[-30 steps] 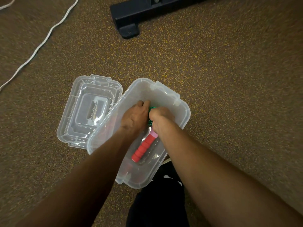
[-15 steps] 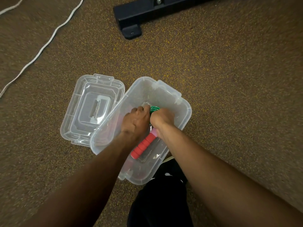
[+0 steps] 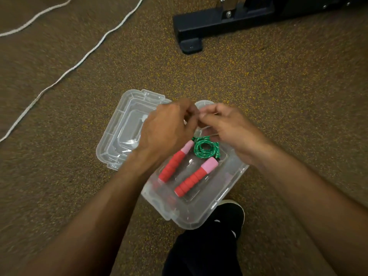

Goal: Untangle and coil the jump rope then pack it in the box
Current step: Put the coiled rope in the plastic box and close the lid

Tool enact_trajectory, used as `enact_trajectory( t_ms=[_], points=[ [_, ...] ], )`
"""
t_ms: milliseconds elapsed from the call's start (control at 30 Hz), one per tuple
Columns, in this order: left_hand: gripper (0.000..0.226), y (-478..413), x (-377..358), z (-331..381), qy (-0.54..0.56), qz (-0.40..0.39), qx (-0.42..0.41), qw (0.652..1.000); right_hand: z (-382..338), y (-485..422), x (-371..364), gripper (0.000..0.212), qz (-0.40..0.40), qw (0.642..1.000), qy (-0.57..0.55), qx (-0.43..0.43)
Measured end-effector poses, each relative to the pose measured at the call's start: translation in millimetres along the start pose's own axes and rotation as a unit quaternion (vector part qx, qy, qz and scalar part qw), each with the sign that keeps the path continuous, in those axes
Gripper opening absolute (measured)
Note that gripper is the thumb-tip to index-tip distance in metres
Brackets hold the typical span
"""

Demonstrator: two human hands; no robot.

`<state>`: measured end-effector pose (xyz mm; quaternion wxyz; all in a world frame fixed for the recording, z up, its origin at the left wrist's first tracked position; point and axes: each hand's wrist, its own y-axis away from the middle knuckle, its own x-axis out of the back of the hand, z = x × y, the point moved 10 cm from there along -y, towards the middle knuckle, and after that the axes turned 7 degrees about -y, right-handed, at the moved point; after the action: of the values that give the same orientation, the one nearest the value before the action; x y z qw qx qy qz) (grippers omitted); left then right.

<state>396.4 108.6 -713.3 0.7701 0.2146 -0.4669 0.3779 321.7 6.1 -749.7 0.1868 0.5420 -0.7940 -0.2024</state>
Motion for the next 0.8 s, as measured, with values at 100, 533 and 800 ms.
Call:
enact_trajectory(
  t_ms=[100, 533, 800],
  points=[
    [0.014, -14.9, 18.5, -34.1, 0.028, 0.025, 0.049, 0.998, -26.8, -17.1, -2.9, 0.006, -0.006, 0.996, 0.074, 0.052],
    [0.036, -11.8, -33.0, -227.2, -0.052, -0.057, 0.319, 0.945, -14.8, -148.5, -87.9, 0.027, -0.153, 0.861, 0.484, 0.011],
    [0.045, 2.5, -34.9, -246.8, -0.083, -0.026, 0.409, 0.908, 17.3, -169.9, -103.1, 0.05, -0.197, 0.784, 0.588, -0.035]
  ],
)
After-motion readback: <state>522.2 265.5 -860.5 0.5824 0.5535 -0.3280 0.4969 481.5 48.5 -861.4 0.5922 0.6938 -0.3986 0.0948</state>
